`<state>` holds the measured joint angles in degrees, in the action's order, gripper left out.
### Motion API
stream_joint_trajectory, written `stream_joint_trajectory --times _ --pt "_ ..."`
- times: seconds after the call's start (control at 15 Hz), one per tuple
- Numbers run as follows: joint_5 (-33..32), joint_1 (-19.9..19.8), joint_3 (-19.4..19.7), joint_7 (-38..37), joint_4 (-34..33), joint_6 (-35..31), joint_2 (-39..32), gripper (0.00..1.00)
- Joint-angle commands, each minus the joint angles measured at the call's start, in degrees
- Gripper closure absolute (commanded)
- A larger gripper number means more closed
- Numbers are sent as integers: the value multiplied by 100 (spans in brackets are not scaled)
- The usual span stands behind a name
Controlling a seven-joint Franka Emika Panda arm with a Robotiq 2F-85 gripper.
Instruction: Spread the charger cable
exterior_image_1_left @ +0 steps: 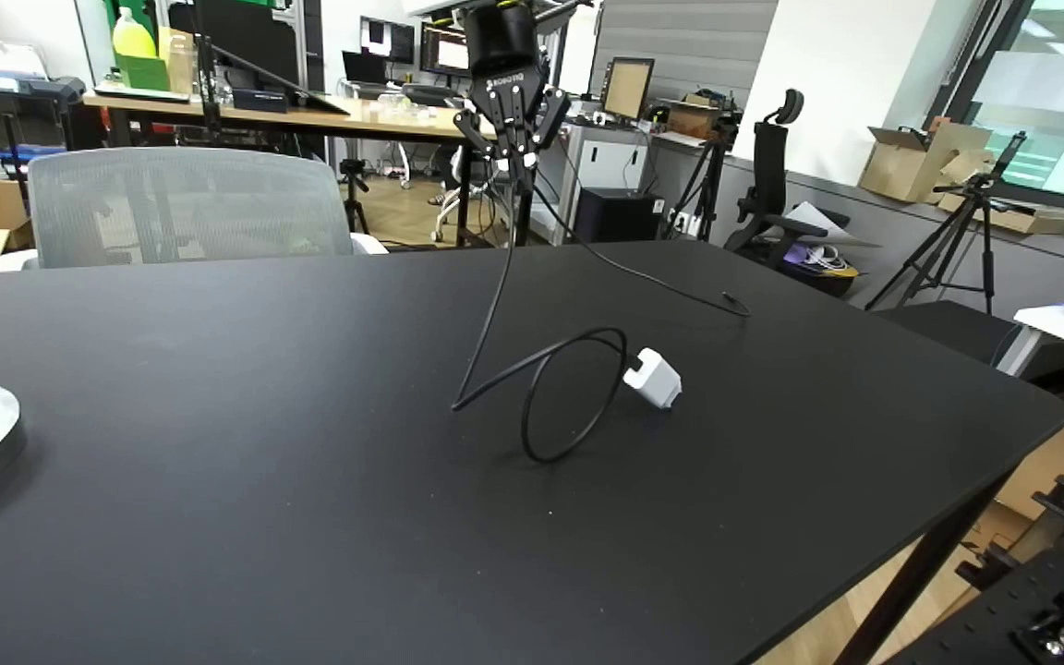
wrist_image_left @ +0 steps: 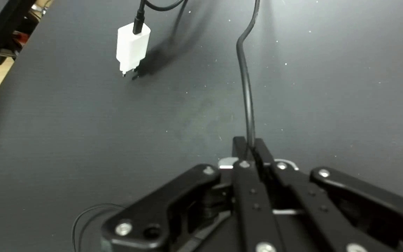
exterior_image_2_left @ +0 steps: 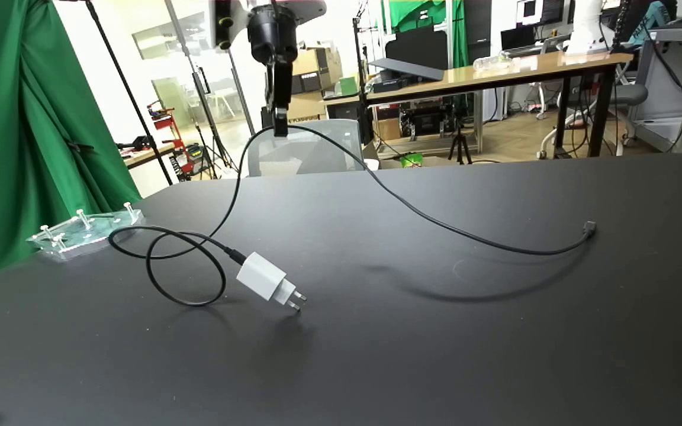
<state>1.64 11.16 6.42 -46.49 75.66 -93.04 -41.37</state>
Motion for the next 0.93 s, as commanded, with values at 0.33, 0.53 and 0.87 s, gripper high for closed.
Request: stream_joint_trajectory --times 0.33,0.53,0.87 --pt "-465 24 76 -1187 1724 -1814 1266 98" --pt "-752 55 53 -1381 1963 -1958 1632 98" --pt "-1204 103 -88 -1593 2343 -1959 2340 98"
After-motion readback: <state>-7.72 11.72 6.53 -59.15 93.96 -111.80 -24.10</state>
